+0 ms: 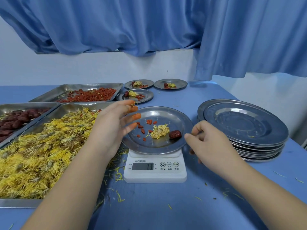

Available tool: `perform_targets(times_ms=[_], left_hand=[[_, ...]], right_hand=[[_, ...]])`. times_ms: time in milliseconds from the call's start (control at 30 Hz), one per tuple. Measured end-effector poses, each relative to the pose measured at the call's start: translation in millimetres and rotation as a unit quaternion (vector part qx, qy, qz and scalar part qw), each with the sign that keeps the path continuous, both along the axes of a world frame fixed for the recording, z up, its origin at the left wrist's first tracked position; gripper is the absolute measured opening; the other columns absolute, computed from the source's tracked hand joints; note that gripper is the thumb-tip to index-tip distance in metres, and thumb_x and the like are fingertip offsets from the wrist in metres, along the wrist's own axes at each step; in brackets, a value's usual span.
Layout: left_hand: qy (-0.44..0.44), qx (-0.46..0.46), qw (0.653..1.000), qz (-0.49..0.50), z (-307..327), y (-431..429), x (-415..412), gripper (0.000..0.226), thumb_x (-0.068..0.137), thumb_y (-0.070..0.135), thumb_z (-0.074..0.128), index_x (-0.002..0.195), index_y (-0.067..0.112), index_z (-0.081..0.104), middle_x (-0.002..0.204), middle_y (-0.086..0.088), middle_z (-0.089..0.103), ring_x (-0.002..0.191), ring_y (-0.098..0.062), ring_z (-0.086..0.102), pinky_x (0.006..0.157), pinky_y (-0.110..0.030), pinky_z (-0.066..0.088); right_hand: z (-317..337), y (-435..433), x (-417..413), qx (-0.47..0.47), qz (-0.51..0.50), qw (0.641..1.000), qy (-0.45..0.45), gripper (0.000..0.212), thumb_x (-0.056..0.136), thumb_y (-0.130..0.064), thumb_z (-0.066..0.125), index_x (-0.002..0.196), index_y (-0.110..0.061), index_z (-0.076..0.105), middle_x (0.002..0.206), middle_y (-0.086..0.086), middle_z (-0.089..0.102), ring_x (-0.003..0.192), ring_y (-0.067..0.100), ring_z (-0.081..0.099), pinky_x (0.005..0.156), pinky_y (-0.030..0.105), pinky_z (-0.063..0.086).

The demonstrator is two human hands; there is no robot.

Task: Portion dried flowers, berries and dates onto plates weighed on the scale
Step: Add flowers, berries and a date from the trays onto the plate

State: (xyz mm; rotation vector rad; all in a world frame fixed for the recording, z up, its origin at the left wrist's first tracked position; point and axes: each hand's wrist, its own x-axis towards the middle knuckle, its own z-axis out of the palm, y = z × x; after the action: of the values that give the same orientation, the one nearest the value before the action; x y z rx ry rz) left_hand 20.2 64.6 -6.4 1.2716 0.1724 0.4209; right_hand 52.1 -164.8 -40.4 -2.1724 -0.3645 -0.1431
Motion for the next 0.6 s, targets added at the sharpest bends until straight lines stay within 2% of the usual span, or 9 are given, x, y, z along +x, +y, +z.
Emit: perform_targets(times_ms=[100,167,267,367,467,600], left_hand=[[-0.003,-0.048,0.999,-0.004,0.4,2.4,0.4,0.02,0.092,0.011,0.051,0.097,0.019,0.069,0.079,0.004,0.07,0.07,-0.014,0.069,0.061,-0.027,0.053],[-0.003,-0.069,0.998,-0.002,0.7,3.2,0.3,0.019,0.093,0.014,0.05,0.097,0.019,0.068,0.077,0.004,0.069,0.067,-0.013,0.067,0.06,-0.026,0.052],[-0.013,-0.08,0.996,0.035,1.3,3.3,0.3,0.017,0.094,0.015,0.05,0.096,0.019,0.067,0.077,0.003,0.067,0.062,-0.011,0.065,0.058,-0.024,0.051],[-0.025,-0.093,0.994,0.058,2.1,2.6,-0.1,0.016,0.093,0.015,0.052,0.098,0.019,0.067,0.081,0.001,0.066,0.061,-0.01,0.062,0.06,-0.025,0.049],[-0.035,-0.118,0.991,0.051,3.6,1.3,-1.5,0.013,0.093,0.017,0.053,0.098,0.019,0.066,0.08,0.002,0.065,0.06,-0.011,0.061,0.058,-0.025,0.048],[-0.066,-0.172,0.983,0.007,7.4,1.5,-6.0,0.018,0.094,0.021,0.049,0.098,0.018,0.065,0.077,0.002,0.069,0.062,-0.013,0.062,0.058,-0.025,0.045]], right_hand=[[-2.1,5.9,-0.7,0.12,0.017,0.984,0.128,0.014,0.09,-0.019,0.056,0.082,-0.014,0.045,0.063,0.003,0.069,0.039,0.019,0.054,0.039,0.023,0.036],[-2.2,9.5,-1.7,0.172,0.018,0.972,0.16,0.014,0.09,-0.013,0.056,0.083,-0.013,0.044,0.063,0.006,0.069,0.038,0.021,0.053,0.035,0.022,0.033],[-2.8,14.2,-1.7,0.207,0.002,0.964,0.168,0.013,0.089,-0.007,0.056,0.086,-0.014,0.045,0.065,0.013,0.064,0.036,0.021,0.048,0.035,0.022,0.032],[-2.3,17.2,-2.6,0.245,-0.001,0.953,0.177,0.016,0.089,0.001,0.053,0.088,-0.013,0.045,0.054,0.008,0.052,0.038,0.021,0.045,0.037,0.025,0.031],[-0.5,18.7,-4.6,0.306,0.016,0.932,0.191,0.022,0.09,0.008,0.047,0.088,-0.013,0.043,0.044,0.001,0.044,0.042,0.021,0.041,0.039,0.027,0.031],[3.2,23.9,-7.1,0.353,0.025,0.916,0.188,0.023,0.091,0.01,0.044,0.087,-0.012,0.041,0.046,0.003,0.045,0.042,0.018,0.046,0.038,0.023,0.039]])
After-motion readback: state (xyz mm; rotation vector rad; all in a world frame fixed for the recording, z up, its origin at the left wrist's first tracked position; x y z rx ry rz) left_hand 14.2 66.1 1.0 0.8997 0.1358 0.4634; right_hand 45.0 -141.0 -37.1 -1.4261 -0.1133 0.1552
